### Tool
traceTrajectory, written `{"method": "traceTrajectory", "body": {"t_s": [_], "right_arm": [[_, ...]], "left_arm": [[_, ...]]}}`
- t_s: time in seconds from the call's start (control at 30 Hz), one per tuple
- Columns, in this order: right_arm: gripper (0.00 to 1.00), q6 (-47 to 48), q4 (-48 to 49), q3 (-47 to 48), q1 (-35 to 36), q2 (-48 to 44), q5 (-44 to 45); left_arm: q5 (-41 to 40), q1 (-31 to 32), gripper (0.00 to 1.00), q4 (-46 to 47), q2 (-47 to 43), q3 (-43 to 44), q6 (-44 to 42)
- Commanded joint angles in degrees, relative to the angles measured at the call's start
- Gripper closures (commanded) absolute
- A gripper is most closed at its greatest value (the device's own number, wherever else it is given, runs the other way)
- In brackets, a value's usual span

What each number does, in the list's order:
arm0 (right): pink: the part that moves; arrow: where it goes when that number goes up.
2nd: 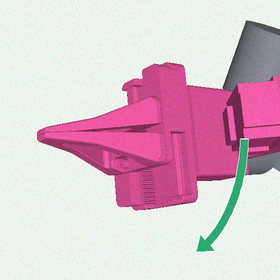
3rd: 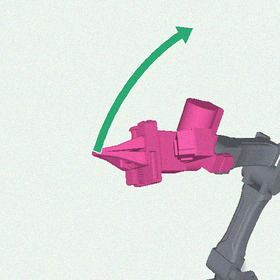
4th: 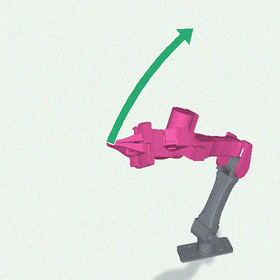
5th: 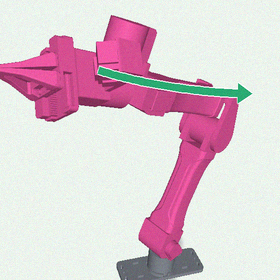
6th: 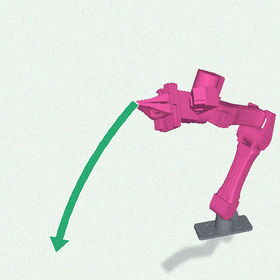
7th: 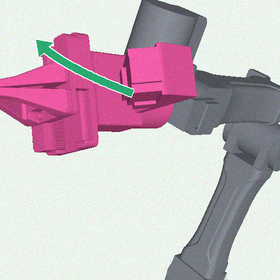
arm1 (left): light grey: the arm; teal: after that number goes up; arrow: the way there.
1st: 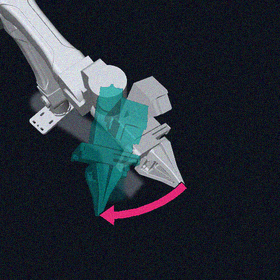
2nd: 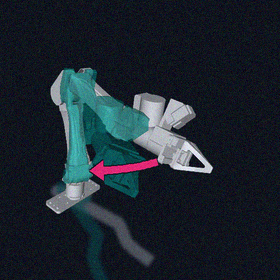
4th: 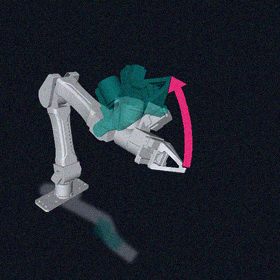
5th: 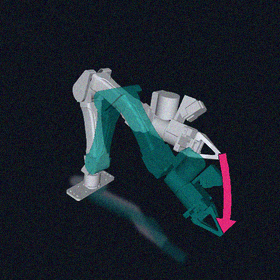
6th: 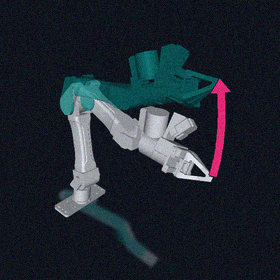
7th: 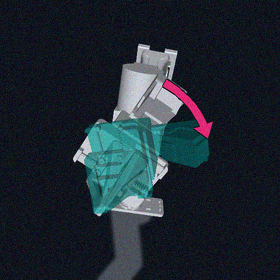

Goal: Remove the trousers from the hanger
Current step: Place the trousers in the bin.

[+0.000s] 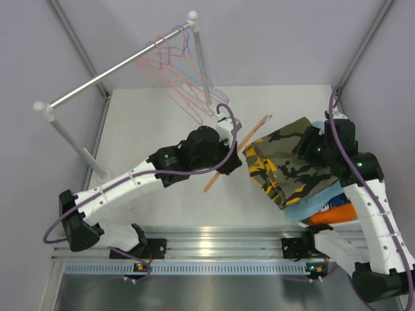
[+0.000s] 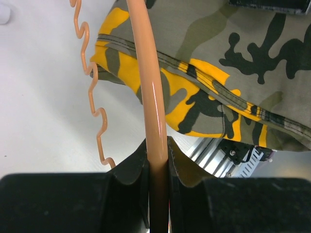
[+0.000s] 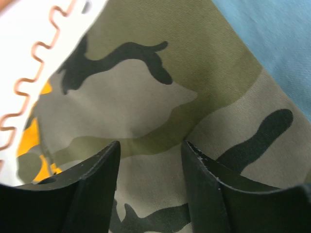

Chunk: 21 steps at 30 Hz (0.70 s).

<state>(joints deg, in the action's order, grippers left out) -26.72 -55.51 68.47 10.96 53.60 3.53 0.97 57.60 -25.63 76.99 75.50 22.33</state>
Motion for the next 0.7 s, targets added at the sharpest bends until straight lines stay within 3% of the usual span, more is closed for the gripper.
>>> {"method": "traceTrajectory", "body": {"t_s": [0.0,0.1,0.17,0.33,0.47,0.53,0.67], "right_arm": [[0.47,-1.14,-0.65,-4.12,-1.2,-3.67,5.34],[0.61,-1.4,-2.58,-6.85,-2.34,-6.75,8.15],[0.65,-1.14,-3.9,-7.99,-4.1,-8.16,11.23],[0.67,-0.26,-5.93,-10.81,-10.42,-11.23,13.51],[0.71,3.68,-4.61,-12.48,-18.77,-10.45,9.76],[0.83,4.83,-3.48,-12.83,-22.97,-9.14,6.85],[0.89,6.07,-2.94,-11.78,-25.99,-8.25,6.58]], "left_arm": [[-4.22,0.32,1.0,3.84,-1.93,2.1,-1.05],[-7.3,0.32,1.0,1.99,-2.46,3.15,-1.85],[-8.0,0.32,1.0,0.85,-3.07,4.12,-2.02],[-7.48,0.23,1.0,-0.21,-5.27,6.49,-1.23],[-7.82,0.32,1.0,-2.49,-7.03,9.39,-0.44],[-9.66,0.23,1.0,-5.12,-7.73,11.49,-0.09],[-13.1,0.32,1.0,-9.26,-10.45,14.23,0.35]]}}
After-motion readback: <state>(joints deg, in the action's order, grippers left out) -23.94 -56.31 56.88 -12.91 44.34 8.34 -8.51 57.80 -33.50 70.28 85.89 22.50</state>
